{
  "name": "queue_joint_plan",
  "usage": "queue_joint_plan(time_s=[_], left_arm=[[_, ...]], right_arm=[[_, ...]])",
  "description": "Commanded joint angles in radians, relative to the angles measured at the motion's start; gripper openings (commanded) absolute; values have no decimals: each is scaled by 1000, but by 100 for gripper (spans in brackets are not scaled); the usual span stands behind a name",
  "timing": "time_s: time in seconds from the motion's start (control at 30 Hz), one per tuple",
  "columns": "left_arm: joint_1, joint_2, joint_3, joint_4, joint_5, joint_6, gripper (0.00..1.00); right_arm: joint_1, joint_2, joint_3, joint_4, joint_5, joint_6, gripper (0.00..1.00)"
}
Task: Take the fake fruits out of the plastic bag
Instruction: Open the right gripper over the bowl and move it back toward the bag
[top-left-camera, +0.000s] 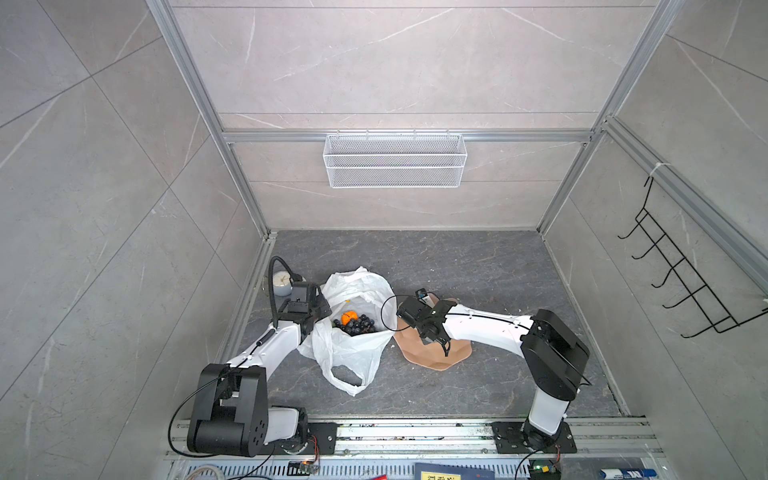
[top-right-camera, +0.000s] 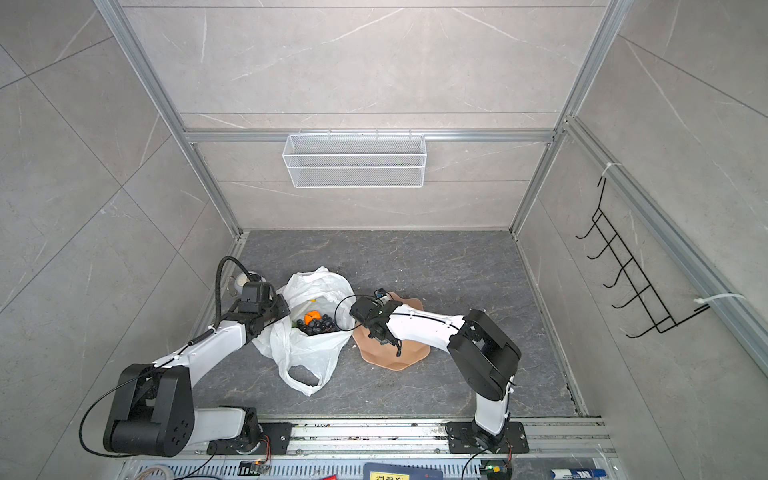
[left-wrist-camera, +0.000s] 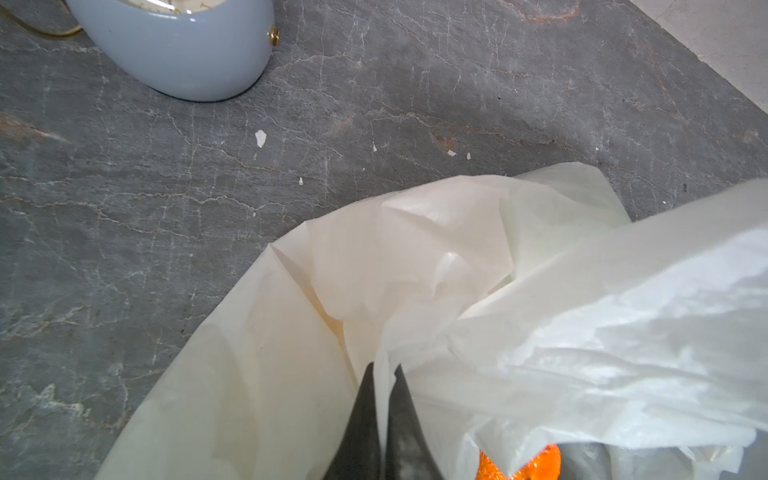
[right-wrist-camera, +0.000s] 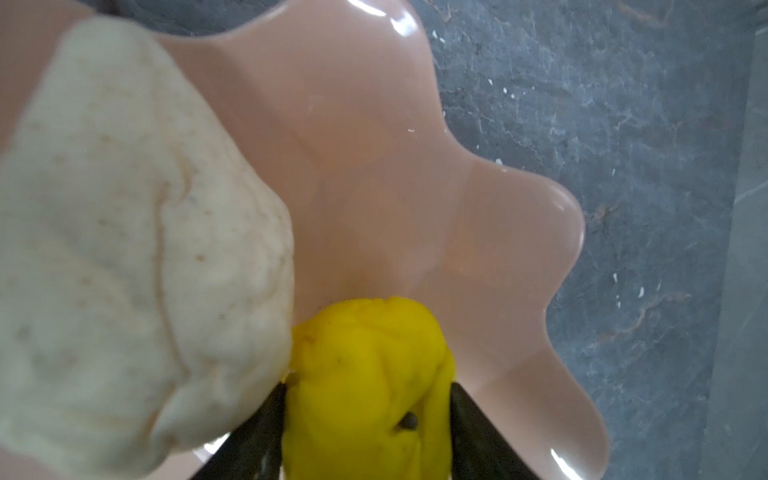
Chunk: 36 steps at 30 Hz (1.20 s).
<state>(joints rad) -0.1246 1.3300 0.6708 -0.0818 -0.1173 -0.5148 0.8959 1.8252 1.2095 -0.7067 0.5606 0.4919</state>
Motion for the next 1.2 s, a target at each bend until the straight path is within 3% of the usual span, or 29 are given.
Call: queue_joint_plan(time_s=[0.0,0.4,0.57,0.73,0.93,1.0,1.17], left_arm=[[-3,-2,1,15,11,9,6],[-3,-3,1,13,10,11,6],[-3,-5,2,13,13,12,6],[-3,-5,3,12,17,12,6],[-4,-18,2,7,16,13,6],[-6,-23,2,5,16,12,6],[-24,-51,0,-9,-26,28,6]], right_arm=[[10,-22,-21,26,-10,-10,65],[4,-112,-60,83,-107,-39,88],[4,-145,-75,91,-125,-41,89],[5,-206,-73,67,-140,-34,86],[72,-333,-26,45,-155,-10,75],[102,-323,13,65,-188,-2,68],[182,-163,183,152,-295,-37,62]])
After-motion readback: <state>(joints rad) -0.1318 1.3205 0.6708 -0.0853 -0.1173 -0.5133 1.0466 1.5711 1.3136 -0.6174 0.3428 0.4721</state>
